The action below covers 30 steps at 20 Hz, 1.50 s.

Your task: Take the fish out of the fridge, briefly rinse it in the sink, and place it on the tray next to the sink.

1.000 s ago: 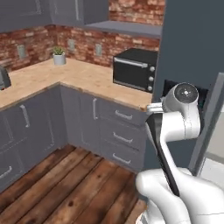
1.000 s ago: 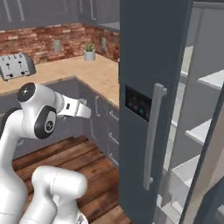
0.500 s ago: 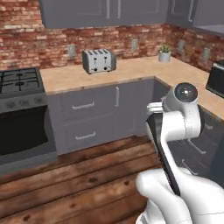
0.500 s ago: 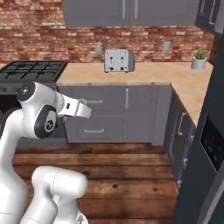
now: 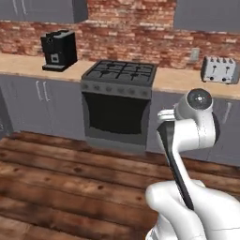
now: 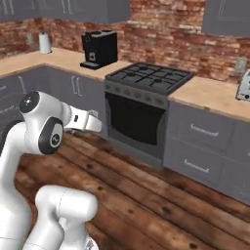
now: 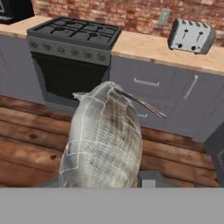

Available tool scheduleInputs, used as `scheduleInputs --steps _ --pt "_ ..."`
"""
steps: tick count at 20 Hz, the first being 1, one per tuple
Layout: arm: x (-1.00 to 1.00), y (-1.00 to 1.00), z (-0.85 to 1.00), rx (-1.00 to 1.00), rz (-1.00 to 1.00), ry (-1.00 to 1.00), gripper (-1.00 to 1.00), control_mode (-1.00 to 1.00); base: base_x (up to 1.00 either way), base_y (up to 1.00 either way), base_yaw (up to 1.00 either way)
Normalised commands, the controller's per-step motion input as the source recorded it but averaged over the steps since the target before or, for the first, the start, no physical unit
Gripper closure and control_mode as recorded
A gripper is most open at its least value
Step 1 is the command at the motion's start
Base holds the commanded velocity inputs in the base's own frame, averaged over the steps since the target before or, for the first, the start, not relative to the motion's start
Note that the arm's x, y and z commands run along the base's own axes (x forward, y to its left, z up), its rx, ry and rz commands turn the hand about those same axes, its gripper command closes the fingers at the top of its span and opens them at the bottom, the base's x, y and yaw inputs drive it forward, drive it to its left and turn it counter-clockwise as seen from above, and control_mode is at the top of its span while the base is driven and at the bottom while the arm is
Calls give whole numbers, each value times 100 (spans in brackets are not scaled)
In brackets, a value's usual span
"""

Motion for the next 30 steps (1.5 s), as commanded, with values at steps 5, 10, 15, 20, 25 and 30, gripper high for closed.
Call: scheduleInputs --steps 5,10,15,20,25,30 --pt "0 0 0 0 0 0 100 100 1 1 99" --pt "0 0 0 0 0 0 100 100 66 0 83" --pt "0 0 0 0 0 0 100 100 100 0 71" --pt "0 0 0 0 0 0 100 100 100 0 69" --pt "0 0 0 0 0 0 100 100 100 0 66" --pt "0 0 0 0 0 0 100 100 100 0 52"
